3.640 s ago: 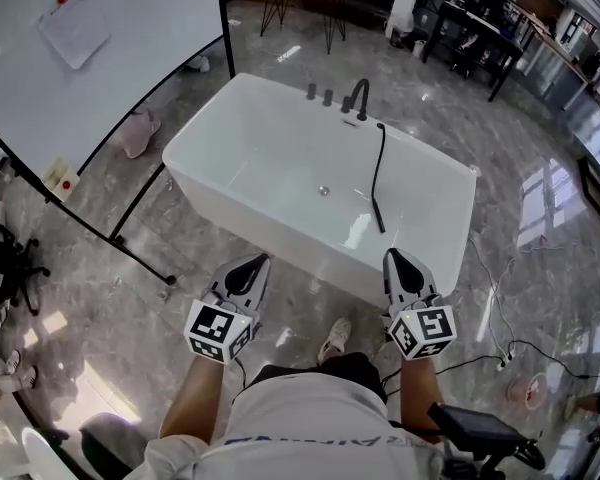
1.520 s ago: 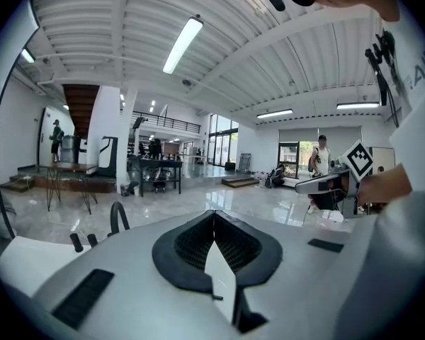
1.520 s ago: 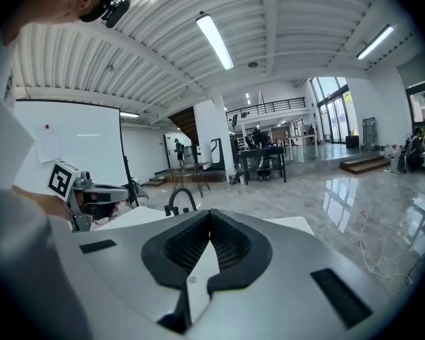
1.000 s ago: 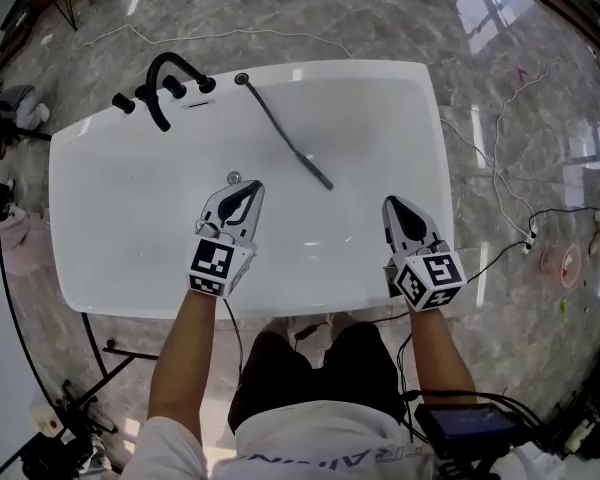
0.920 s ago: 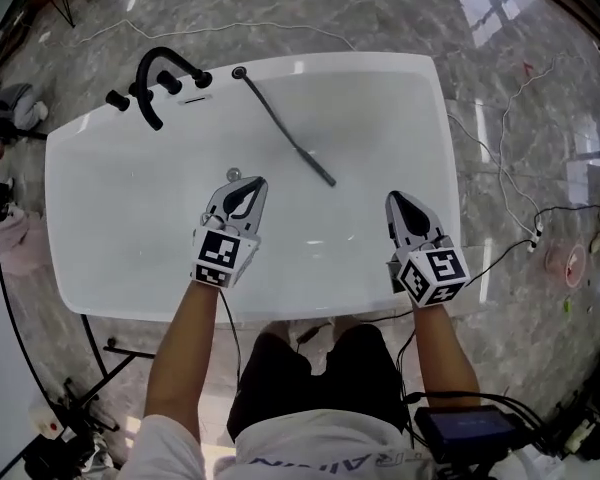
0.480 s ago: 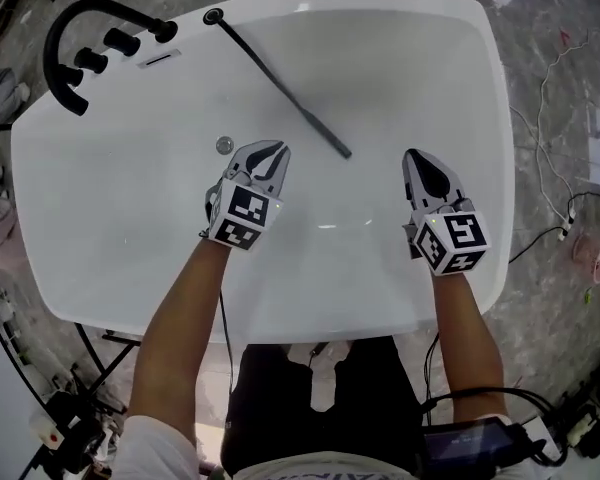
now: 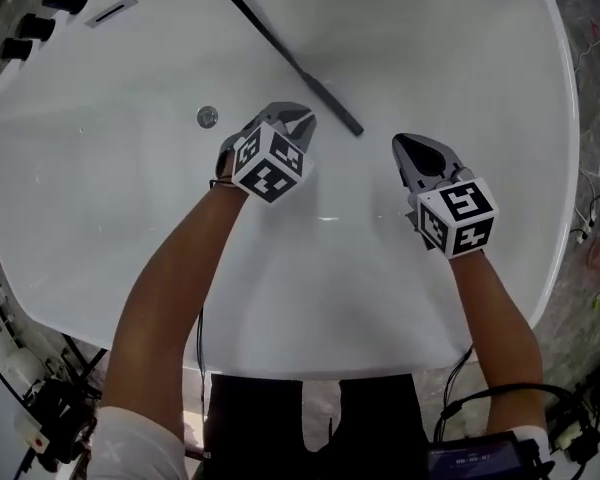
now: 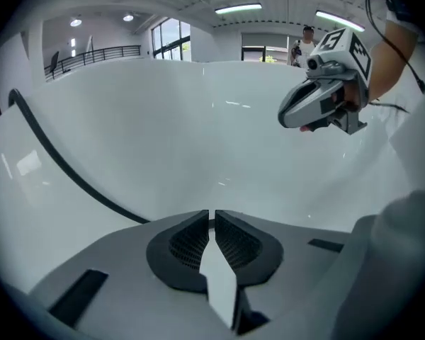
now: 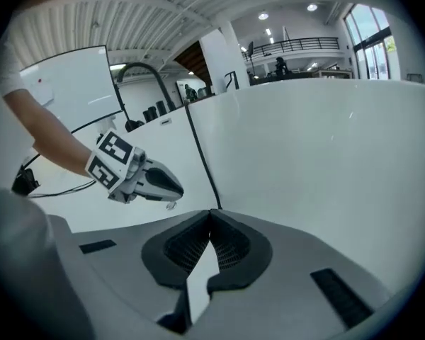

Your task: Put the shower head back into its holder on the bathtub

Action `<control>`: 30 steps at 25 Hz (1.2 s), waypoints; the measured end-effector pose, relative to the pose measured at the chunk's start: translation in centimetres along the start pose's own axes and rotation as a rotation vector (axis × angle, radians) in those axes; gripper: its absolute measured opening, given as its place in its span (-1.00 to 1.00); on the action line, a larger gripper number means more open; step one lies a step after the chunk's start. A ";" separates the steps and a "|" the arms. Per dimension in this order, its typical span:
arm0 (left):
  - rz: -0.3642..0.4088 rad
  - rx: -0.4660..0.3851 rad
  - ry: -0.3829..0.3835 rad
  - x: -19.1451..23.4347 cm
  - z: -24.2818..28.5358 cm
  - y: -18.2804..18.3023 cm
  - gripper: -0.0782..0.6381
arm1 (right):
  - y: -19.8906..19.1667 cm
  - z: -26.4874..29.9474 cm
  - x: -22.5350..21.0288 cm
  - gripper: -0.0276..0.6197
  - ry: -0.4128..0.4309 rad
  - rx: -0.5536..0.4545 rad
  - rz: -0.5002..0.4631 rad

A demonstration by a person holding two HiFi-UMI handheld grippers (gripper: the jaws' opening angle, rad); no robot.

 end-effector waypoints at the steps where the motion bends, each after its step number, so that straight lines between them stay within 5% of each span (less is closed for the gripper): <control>1: 0.023 0.011 0.000 0.1 1.2 -0.5 -0.73 | -1.1 0.8 0.0 -0.88 0.015 0.026 -0.007; 4: 0.145 0.042 -0.017 0.1 4.5 -2.0 -0.72 | -4.2 3.1 -0.4 -0.88 0.046 0.087 -0.004; 7: 0.281 0.054 -0.080 -0.8 7.6 -3.1 -0.43 | -6.5 5.5 -1.2 -0.88 0.057 0.143 -0.042; 17: 0.827 0.133 -0.128 -1.7 16.7 -6.5 -0.38 | -13.6 10.9 -5.4 -0.88 0.044 0.227 0.032; 30: 1.128 0.215 -0.195 -2.7 23.3 -8.5 -0.38 | -17.3 12.9 -6.9 -0.88 0.049 0.249 0.072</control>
Point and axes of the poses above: the fingertips, and each gripper's own axes: z forward along the fingers, x to its left, y out of its top, the point moved 3 cm from there along -z, backward along the fingers, and after that the axes turned 6 degrees about y, right-handed, at the moved point
